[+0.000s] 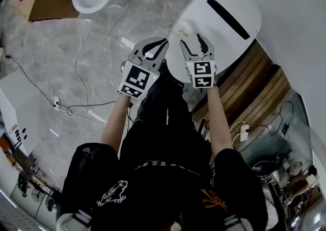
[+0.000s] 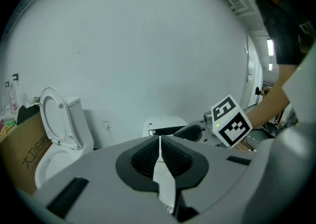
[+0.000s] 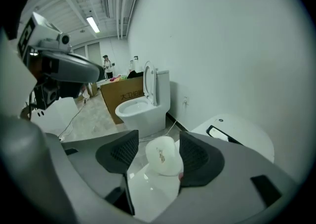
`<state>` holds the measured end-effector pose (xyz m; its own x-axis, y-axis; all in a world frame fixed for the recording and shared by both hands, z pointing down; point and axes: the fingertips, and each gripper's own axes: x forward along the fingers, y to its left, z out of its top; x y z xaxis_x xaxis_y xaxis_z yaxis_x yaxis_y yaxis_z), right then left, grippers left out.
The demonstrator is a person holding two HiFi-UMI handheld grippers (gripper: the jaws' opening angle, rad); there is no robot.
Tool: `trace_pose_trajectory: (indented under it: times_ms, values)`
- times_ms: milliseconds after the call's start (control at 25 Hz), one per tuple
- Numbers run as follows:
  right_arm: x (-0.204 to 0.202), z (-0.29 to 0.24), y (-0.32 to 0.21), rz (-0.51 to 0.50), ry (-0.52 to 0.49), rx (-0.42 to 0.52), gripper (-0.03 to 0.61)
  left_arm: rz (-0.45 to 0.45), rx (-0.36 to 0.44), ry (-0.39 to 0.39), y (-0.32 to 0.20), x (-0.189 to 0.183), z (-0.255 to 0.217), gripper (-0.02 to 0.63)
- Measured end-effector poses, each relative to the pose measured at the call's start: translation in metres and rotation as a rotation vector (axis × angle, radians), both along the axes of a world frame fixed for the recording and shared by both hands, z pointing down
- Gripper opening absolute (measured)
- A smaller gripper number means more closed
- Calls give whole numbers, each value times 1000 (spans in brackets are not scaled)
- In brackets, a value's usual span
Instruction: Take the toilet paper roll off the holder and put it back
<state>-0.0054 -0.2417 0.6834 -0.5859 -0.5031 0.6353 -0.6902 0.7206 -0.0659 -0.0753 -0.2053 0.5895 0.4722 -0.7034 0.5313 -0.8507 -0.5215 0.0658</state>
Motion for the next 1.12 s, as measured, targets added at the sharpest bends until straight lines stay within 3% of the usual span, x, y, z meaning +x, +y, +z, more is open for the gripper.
trace_pose_trajectory:
  times_ms: [200, 600, 1120]
  values:
    - [26, -69, 20, 60, -73, 36, 221, -10, 29, 17, 26, 17, -42, 23]
    - [68, -195, 78, 89, -191, 128, 99, -71, 90, 68, 89, 51, -126, 23]
    - [104, -272, 171, 89, -306, 143, 27, -59, 129, 69, 185, 98, -188, 23]
